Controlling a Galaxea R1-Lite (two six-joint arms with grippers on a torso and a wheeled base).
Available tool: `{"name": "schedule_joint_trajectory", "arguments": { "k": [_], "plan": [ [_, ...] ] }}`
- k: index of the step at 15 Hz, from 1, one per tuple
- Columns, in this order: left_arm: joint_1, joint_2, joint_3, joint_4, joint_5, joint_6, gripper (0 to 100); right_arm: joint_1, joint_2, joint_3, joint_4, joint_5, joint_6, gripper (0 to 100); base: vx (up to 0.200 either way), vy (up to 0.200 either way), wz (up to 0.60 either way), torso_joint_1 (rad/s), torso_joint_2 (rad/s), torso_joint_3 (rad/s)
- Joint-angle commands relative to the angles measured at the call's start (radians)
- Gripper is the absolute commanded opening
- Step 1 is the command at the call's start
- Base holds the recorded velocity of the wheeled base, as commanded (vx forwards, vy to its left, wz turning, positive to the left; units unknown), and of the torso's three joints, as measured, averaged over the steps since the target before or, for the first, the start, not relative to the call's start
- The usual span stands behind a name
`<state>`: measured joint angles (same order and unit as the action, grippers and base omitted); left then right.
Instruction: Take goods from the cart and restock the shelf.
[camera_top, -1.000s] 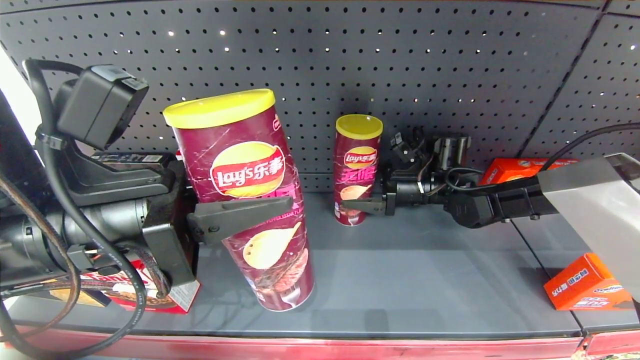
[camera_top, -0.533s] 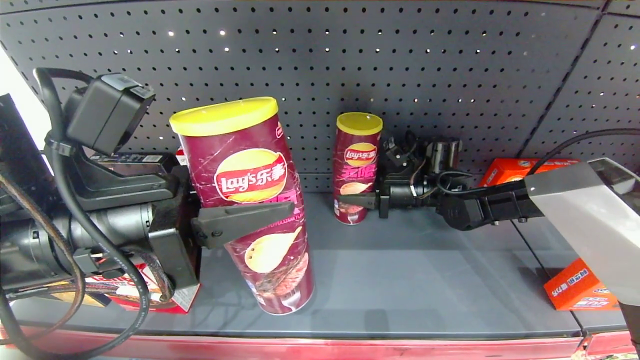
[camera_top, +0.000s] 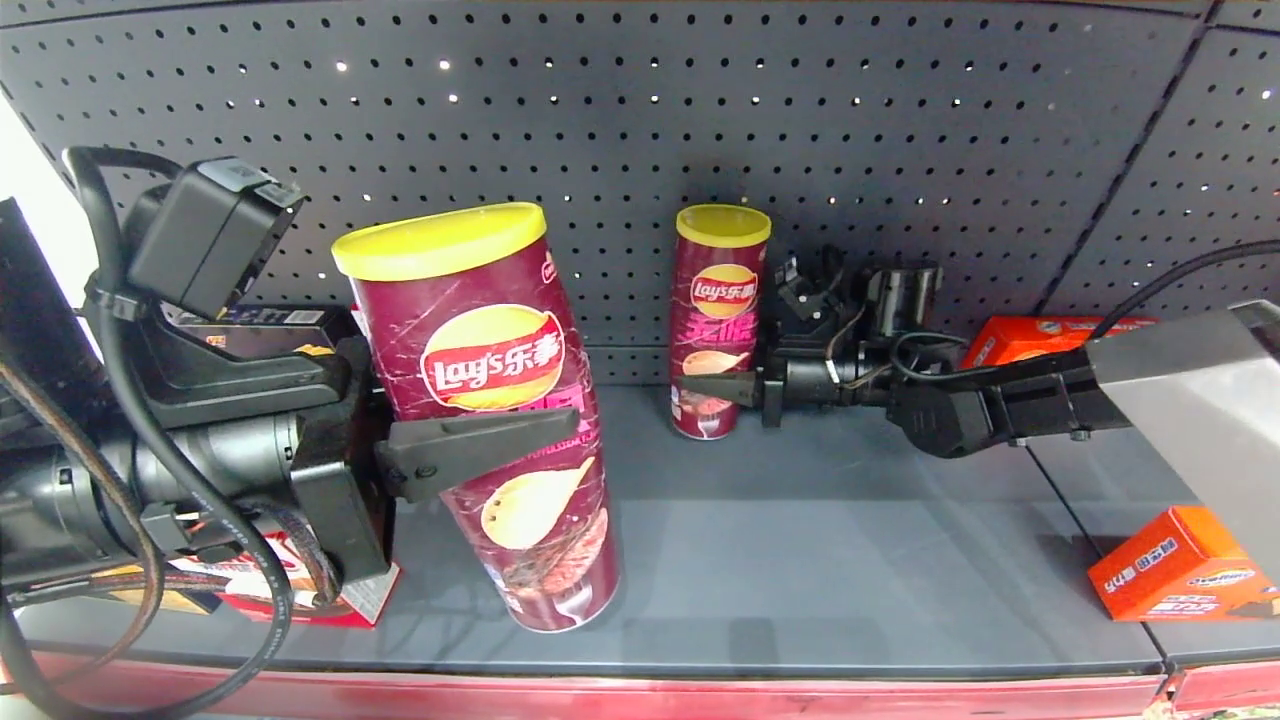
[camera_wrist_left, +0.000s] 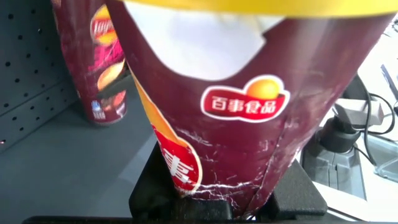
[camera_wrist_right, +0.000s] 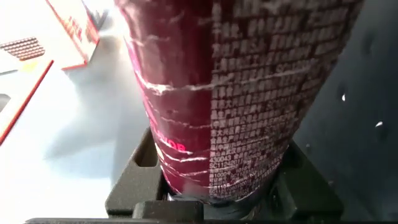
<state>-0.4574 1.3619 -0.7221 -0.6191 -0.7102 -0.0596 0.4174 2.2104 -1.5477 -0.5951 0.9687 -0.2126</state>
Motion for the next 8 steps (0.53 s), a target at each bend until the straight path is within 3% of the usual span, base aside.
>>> {"name": "schedule_joint_trajectory", "arguments": {
  "k": [1, 4, 5, 6, 8],
  "plan": [
    [0.0, -0.001, 0.0, -0.001, 0.0, 0.0, 0, 0.037, -0.138, 0.115, -0.032, -0.031, 0.001, 0, 0.0, 0.0, 0.0, 0.0, 0.0, 0.0],
    [0.0, -0.001, -0.002, -0.001, 0.0, 0.0, 0, 0.092, -0.27, 0.351, -0.12, -0.059, -0.007, 0, 0.0, 0.0, 0.0, 0.0, 0.0, 0.0],
    [0.0, -0.001, -0.002, -0.001, 0.0, 0.0, 0, 0.092, -0.27, 0.351, -0.12, -0.059, -0.007, 0, 0.0, 0.0, 0.0, 0.0, 0.0, 0.0],
    [0.0, -0.003, -0.007, -0.001, 0.0, 0.0, 0, 0.1, -0.304, 0.515, -0.258, -0.076, -0.007, 0, 0.0, 0.0, 0.0, 0.0, 0.0, 0.0],
    [0.0, -0.003, 0.0, -0.001, 0.0, 0.0, 0, 0.098, -0.308, 0.653, -0.393, -0.077, -0.005, 0, 0.0, 0.0, 0.0, 0.0, 0.0, 0.0]
  ]
}}
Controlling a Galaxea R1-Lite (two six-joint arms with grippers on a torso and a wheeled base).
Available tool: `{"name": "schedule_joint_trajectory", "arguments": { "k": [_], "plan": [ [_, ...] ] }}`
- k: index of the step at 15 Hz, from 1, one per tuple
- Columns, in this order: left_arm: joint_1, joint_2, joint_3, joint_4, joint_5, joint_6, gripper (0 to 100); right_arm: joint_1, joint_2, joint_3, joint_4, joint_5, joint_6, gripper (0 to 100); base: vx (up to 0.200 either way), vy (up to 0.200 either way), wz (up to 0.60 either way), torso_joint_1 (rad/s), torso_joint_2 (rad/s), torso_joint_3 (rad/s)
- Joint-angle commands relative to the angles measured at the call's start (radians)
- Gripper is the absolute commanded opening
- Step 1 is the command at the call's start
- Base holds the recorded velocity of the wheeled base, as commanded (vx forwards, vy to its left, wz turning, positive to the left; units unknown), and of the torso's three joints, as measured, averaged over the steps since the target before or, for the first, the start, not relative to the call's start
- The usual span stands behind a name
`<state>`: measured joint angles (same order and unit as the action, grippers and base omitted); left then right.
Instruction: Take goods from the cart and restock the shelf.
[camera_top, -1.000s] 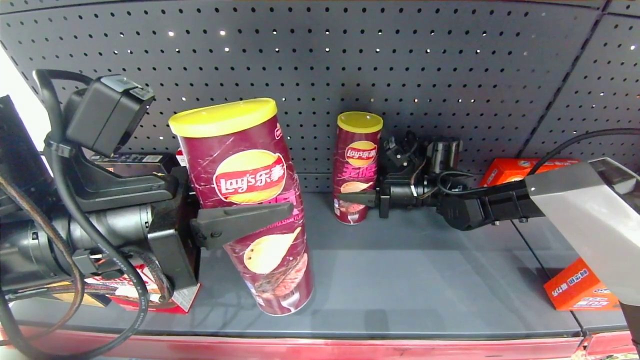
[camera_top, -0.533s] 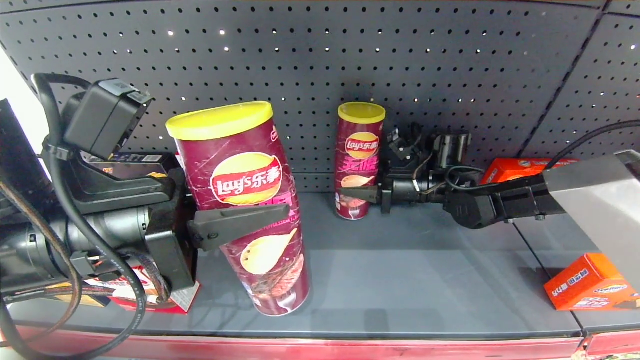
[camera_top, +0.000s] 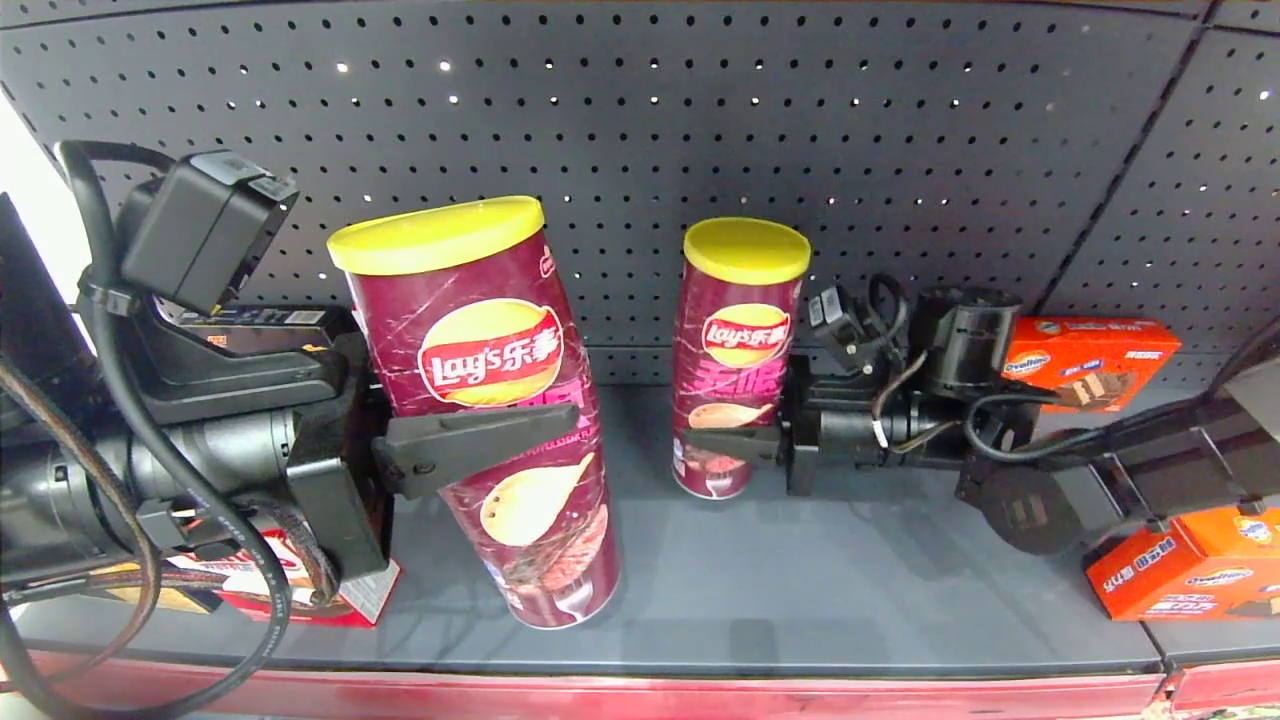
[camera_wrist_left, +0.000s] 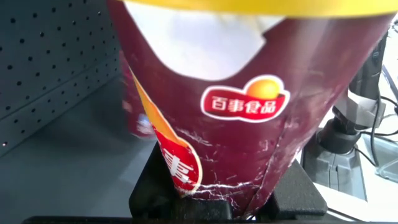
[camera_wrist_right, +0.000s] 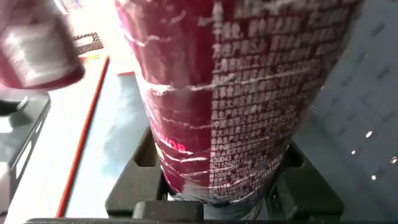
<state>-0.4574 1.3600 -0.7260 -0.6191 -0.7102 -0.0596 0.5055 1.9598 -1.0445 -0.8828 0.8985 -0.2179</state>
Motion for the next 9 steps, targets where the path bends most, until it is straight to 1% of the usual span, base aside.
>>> {"name": "schedule_joint_trajectory", "arguments": {
  "k": [1, 4, 7, 9],
  "plan": [
    [0.0, -0.001, 0.005, 0.001, 0.002, 0.0, 0, 0.008, -0.059, 0.212, -0.159, -0.009, 0.0, 0, 0.0, 0.0, 0.0, 0.0, 0.0, 0.0],
    [0.002, -0.002, 0.002, 0.001, 0.002, -0.002, 0, 0.011, -0.067, 0.33, -0.239, -0.009, 0.0, 0, 0.0, 0.0, 0.0, 0.0, 0.0, 0.0],
    [0.002, -0.004, 0.005, 0.001, 0.003, -0.002, 0, 0.021, -0.114, 0.409, -0.252, -0.01, -0.001, 0, 0.0, 0.0, 0.0, 0.0, 0.0, 0.0],
    [0.002, -0.005, 0.008, 0.001, 0.005, 0.0, 0, 0.03, -0.125, 0.439, -0.254, -0.03, -0.001, 0, 0.0, 0.0, 0.0, 0.0, 0.0, 0.0]
  ]
}}
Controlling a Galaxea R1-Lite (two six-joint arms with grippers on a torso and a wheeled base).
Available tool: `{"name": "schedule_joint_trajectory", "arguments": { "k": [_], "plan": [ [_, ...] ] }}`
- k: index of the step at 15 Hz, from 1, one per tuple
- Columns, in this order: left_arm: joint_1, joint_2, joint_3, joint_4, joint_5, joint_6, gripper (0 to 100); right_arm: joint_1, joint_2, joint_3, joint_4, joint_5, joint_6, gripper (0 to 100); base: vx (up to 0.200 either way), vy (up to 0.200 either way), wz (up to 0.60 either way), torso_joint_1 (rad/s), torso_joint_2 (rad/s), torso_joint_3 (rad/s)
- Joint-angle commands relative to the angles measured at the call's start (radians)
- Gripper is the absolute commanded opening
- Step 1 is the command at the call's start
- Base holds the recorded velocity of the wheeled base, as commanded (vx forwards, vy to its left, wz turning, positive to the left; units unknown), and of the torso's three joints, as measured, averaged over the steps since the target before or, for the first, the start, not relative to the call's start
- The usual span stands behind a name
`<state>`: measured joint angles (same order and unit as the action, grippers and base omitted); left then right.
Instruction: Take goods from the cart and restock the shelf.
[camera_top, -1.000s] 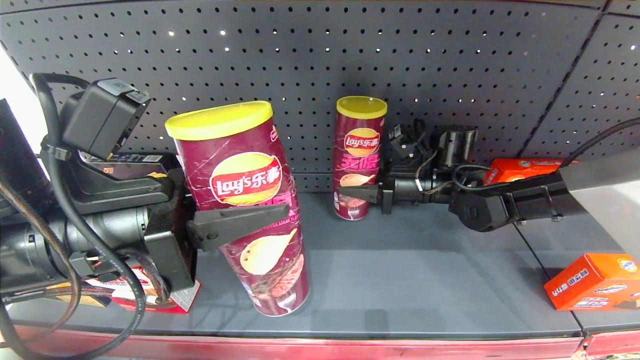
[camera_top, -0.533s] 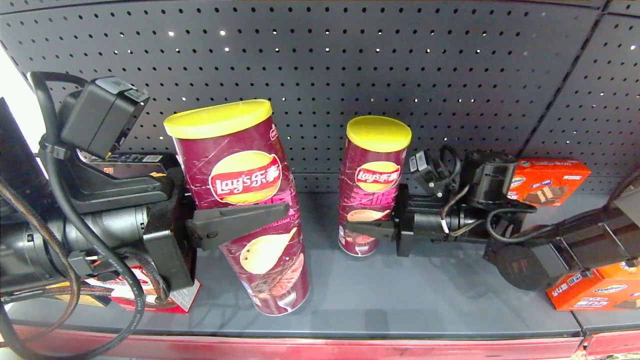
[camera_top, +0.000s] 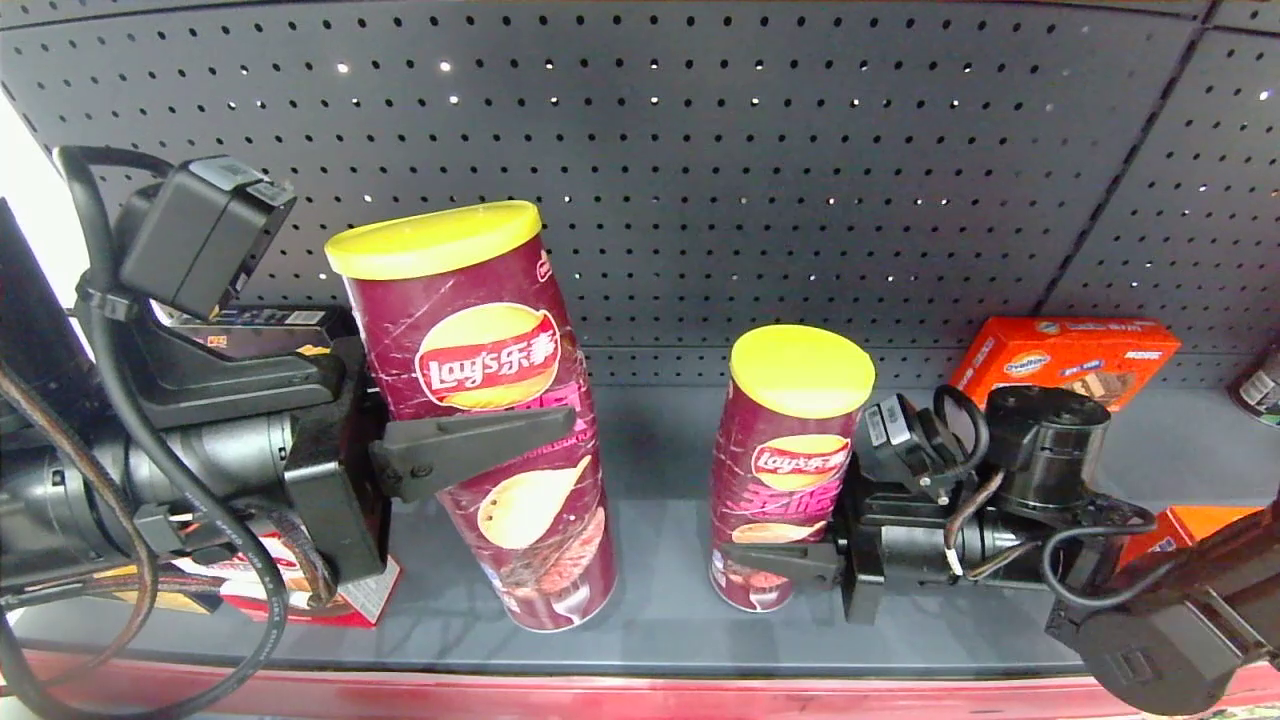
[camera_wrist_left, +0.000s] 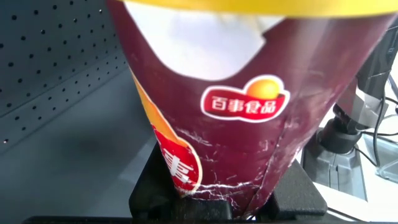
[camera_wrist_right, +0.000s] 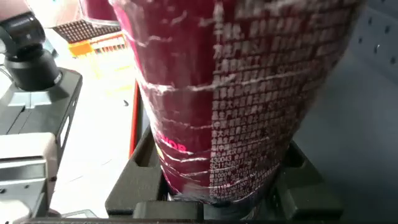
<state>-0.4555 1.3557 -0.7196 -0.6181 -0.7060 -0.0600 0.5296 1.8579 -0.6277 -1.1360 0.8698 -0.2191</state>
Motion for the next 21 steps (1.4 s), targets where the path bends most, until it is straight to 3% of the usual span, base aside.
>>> {"name": "schedule_joint_trajectory", "arguments": {
  "k": [1, 12, 13, 21],
  "plan": [
    [-0.002, -0.001, 0.008, 0.0, 0.0, 0.0, 0, 0.018, -0.023, 0.043, -0.008, -0.012, 0.0, 0, 0.0, 0.0, 0.0, 0.0, 0.0, 0.0],
    [-0.002, -0.004, 0.028, -0.002, 0.0, 0.0, 0, 0.053, 0.027, 0.06, -0.021, -0.061, -0.002, 0, 0.0, 0.0, 0.0, 0.0, 0.0, 0.0],
    [-0.002, -0.004, 0.028, -0.002, 0.0, 0.0, 0, 0.055, 0.027, 0.06, -0.021, -0.061, -0.002, 100, 0.0, 0.0, 0.0, 0.0, 0.0, 0.0],
    [-0.002, -0.037, 0.051, -0.002, 0.0, 0.0, 0, -0.023, -0.111, 0.137, -0.016, -0.06, -0.003, 100, 0.0, 0.0, 0.0, 0.0, 0.0, 0.0]
  ]
}}
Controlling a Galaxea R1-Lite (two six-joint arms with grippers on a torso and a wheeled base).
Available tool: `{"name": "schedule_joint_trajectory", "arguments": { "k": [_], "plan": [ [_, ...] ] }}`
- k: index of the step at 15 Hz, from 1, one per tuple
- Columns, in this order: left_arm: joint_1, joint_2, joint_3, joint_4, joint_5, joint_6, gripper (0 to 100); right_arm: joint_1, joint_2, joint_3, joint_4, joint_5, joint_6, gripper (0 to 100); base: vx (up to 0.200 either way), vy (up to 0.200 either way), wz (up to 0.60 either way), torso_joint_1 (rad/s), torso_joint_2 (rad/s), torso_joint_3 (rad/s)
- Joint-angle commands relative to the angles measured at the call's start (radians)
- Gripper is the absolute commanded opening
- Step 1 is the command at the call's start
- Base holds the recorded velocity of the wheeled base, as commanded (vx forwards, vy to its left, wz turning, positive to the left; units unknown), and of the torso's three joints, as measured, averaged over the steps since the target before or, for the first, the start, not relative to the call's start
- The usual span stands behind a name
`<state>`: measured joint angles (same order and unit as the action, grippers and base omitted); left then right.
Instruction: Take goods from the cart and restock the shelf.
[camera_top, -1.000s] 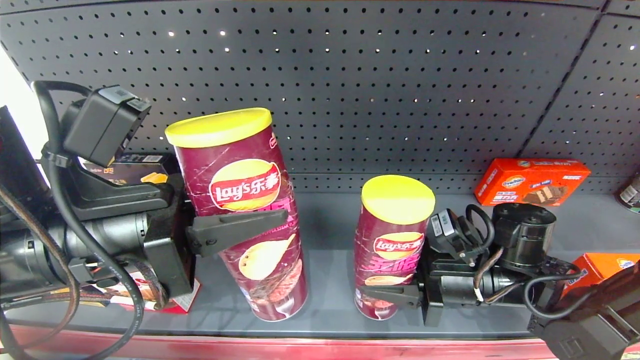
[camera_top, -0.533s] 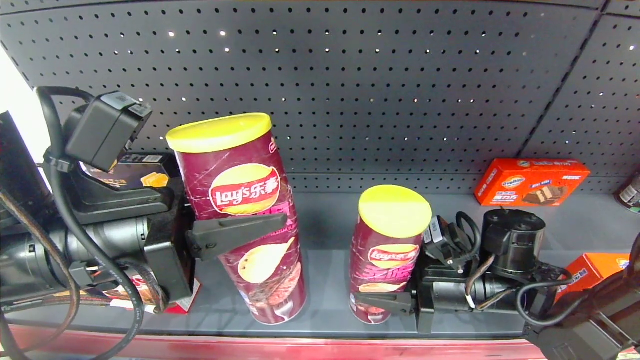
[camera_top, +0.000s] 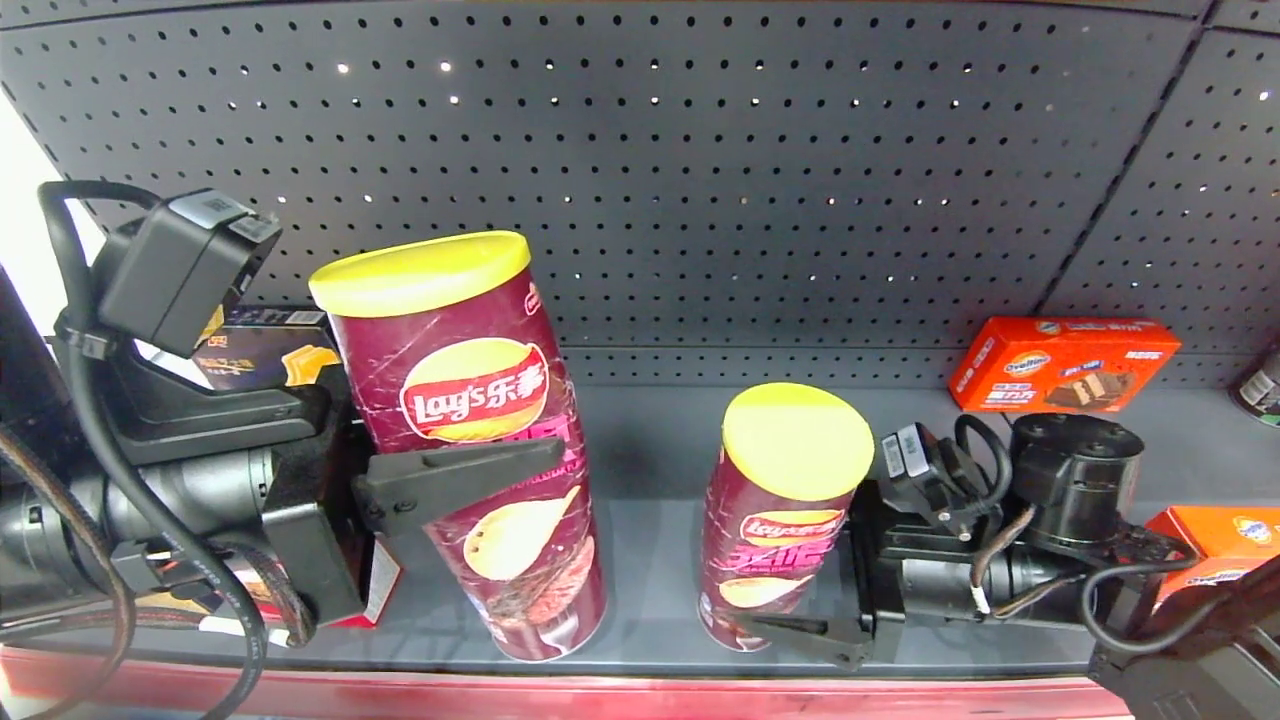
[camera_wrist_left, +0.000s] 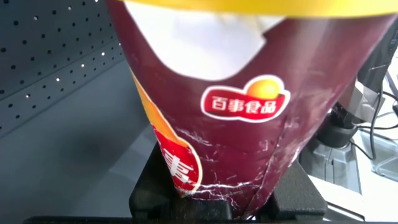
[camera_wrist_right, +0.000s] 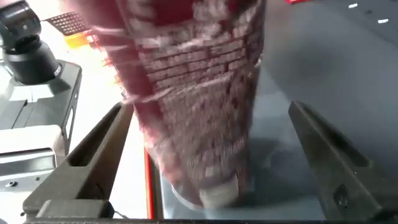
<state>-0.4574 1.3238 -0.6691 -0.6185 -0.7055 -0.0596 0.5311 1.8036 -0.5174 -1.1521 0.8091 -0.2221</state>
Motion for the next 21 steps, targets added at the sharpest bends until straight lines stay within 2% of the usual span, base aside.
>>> {"name": "schedule_joint_trajectory", "arguments": {
  "k": [1, 7, 10, 11, 14, 16, 19, 21],
  "plan": [
    [0.0, -0.005, 0.002, -0.001, 0.0, 0.0, 0, -0.06, -0.104, 0.066, -0.001, 0.004, 0.0, 100, 0.0, 0.0, 0.0, 0.0, 0.0, 0.0],
    [0.0, -0.014, 0.014, -0.001, 0.0, 0.0, 0, -0.079, -0.363, 0.254, 0.014, 0.004, 0.004, 100, 0.0, 0.0, 0.0, 0.0, 0.0, 0.0],
    [0.002, -0.029, 0.028, 0.0, 0.0, -0.002, 0, -0.168, -0.472, 0.243, 0.069, 0.002, 0.007, 100, 0.0, 0.0, 0.0, 0.0, 0.0, 0.0],
    [0.002, -0.038, 0.025, 0.0, 0.001, -0.002, 0, -0.233, -0.555, 0.243, 0.112, -0.002, 0.01, 100, 0.0, 0.0, 0.0, 0.0, 0.0, 0.0],
    [0.003, -0.041, 0.016, 0.0, 0.0, -0.002, 0, -0.329, -0.719, 0.263, 0.186, -0.087, 0.041, 100, 0.0, 0.0, 0.0, 0.0, 0.0, 0.0],
    [0.003, -0.037, -0.007, 0.0, -0.002, -0.002, 0, -0.419, -0.908, 0.274, 0.302, -0.11, 0.141, 100, 0.0, 0.0, 0.0, 0.0, 0.0, 0.0],
    [0.005, -0.032, -0.024, 0.0, 0.006, 0.001, 0, -0.605, -1.193, 0.346, 0.617, -0.162, 0.158, 100, 0.0, 0.0, 0.0, 0.0, 0.0, 0.0],
    [0.003, -0.034, -0.033, 0.0, 0.005, 0.001, 0, -0.657, -1.319, 0.393, 0.716, -0.186, 0.158, 100, 0.0, 0.0, 0.0, 0.0, 0.0, 0.0]
  ]
}}
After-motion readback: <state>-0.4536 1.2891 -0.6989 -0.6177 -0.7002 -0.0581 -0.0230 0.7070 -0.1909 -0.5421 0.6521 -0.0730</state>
